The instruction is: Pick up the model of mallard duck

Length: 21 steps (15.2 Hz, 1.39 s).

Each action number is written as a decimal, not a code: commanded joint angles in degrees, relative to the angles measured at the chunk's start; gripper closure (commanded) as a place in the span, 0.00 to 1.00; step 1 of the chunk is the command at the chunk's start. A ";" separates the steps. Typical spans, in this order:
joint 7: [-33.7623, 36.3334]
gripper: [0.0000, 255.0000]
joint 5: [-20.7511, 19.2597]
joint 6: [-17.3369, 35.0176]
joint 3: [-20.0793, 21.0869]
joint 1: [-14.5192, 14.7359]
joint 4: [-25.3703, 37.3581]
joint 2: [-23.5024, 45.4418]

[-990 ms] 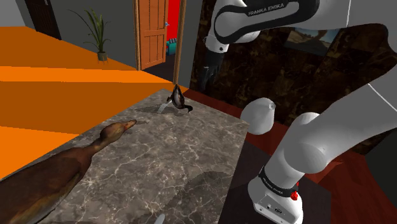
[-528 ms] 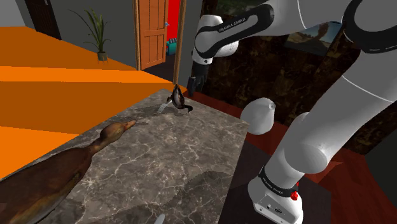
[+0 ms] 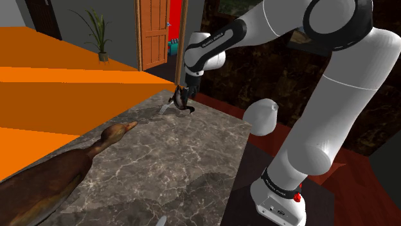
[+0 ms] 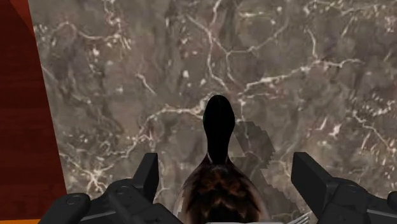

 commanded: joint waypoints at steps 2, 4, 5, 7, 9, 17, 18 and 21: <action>-0.43 0.00 0.45 2.13 0.04 -0.06 -0.61 1.53; -0.76 0.00 0.87 4.01 0.11 -0.10 -1.15 2.89; -0.76 0.00 0.86 4.01 0.11 -0.10 -1.16 2.89; -0.73 1.00 0.86 4.06 0.13 -0.08 -1.23 2.87; -0.71 1.00 0.86 4.05 0.14 -0.07 -1.22 2.86; -0.63 1.00 0.70 3.29 0.08 -0.08 -0.96 2.35; -0.50 1.00 0.54 2.55 0.05 -0.06 -0.74 1.83; -0.14 1.00 0.09 0.35 -0.02 -0.02 -0.03 0.31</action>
